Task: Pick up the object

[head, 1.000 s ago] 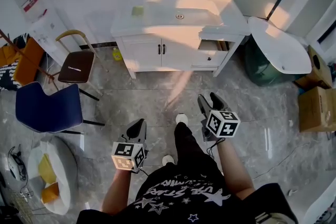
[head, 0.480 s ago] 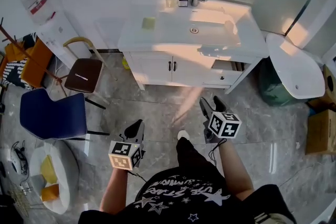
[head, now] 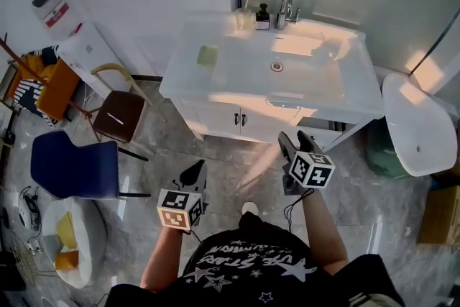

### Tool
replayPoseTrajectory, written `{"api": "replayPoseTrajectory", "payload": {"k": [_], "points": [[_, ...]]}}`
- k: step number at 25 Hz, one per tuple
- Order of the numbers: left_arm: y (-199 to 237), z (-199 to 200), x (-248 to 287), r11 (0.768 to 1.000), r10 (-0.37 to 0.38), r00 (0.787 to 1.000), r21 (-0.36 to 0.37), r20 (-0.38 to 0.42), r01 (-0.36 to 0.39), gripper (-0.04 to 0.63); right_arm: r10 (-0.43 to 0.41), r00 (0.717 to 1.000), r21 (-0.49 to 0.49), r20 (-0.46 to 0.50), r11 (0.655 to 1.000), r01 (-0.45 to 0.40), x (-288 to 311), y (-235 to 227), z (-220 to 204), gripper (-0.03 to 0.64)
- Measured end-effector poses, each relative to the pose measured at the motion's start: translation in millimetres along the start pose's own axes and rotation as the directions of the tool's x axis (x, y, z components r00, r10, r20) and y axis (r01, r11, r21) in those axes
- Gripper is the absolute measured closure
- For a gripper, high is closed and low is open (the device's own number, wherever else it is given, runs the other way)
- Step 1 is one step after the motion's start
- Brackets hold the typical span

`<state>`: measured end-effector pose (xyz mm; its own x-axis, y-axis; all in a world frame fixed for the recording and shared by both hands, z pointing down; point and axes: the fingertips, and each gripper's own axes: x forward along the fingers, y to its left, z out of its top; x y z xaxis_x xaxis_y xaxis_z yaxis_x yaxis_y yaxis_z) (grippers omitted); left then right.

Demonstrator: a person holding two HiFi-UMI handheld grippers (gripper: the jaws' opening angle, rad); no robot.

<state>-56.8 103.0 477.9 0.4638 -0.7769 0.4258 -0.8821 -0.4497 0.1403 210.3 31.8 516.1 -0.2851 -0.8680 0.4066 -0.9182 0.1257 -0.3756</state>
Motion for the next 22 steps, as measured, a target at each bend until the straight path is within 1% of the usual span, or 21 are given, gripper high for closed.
{"api": "replayPoseTrajectory", "payload": {"k": [5,8,12,17,22], "points": [[14.5,19.1,30.7,0.997,0.071,0.997,-0.012,0.004,-0.071,0.580,0.069,0.997,-0.031,-0.027,0.997,-0.070,39.6,3.5,16.7,0.350],[19.3,28.3,36.4,0.995,0.101,0.995,-0.022,-0.002,-0.101,0.580,0.101,0.994,-0.043,-0.031,0.994,-0.103,54.8,11.8,25.0,0.350],[32.3,33.7,42.5,0.988,0.151,0.988,-0.024,0.019,-0.151,0.580,0.135,0.990,-0.057,-0.041,0.989,-0.138,71.0,21.1,30.5,0.350],[44.4,38.5,53.3,0.988,0.154,0.988,-0.025,0.010,-0.153,0.580,0.146,0.988,-0.075,-0.043,0.986,-0.149,88.3,30.4,38.8,0.350],[67.0,46.2,83.5,0.990,0.141,0.990,-0.029,0.018,-0.140,0.580,0.143,0.988,-0.082,-0.054,0.986,-0.147,117.2,35.0,42.7,0.350]]}}
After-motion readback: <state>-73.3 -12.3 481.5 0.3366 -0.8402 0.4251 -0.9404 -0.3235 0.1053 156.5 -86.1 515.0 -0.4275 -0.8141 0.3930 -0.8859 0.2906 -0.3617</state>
